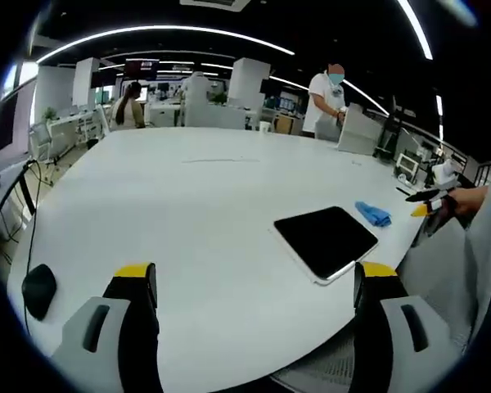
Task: Wipe the mirror surface with the cleaning cloth until all visible marks leave the cleaned area.
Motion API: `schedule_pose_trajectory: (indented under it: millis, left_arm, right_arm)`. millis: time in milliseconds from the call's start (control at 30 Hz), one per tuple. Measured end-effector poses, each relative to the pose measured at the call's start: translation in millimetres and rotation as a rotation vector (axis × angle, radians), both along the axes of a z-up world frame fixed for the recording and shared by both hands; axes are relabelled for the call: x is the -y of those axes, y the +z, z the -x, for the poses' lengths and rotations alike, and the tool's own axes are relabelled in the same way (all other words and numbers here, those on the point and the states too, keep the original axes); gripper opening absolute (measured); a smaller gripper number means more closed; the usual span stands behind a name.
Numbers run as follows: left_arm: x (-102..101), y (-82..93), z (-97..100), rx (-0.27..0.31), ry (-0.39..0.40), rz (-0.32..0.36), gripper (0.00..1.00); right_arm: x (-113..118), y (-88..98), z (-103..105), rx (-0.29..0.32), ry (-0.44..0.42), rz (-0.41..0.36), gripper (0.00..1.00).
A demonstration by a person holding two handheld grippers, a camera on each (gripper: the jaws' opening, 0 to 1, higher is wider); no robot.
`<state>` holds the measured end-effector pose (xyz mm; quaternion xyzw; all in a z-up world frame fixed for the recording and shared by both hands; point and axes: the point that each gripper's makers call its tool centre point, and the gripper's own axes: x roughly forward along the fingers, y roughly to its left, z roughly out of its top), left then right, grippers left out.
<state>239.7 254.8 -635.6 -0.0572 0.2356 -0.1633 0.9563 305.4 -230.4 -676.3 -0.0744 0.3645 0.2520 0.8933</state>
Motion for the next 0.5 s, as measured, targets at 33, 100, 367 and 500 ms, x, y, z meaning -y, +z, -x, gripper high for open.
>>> schedule_pose_trajectory:
  millis: [33, 100, 367, 500]
  left_arm:
    - [0, 0.3, 0.2, 0.004, -0.004, -0.002, 0.99]
    - [1, 0.9, 0.7, 0.005, -0.010, -0.006, 0.99]
    - [2, 7.1, -2.1, 0.016, 0.004, -0.016, 0.99]
    - [-4, 10.1, -2.6, 0.023, 0.019, -0.023, 0.99]
  right_arm:
    - [1, -0.7, 0, -0.002, -0.002, -0.001, 0.98]
    - [0, -1.3, -1, -0.003, -0.005, -0.004, 0.98]
    - [-14, -3.6, -2, -0.016, 0.017, -0.011, 0.98]
    - [-19, -6.9, -8, -0.014, 0.045, 0.004, 0.98]
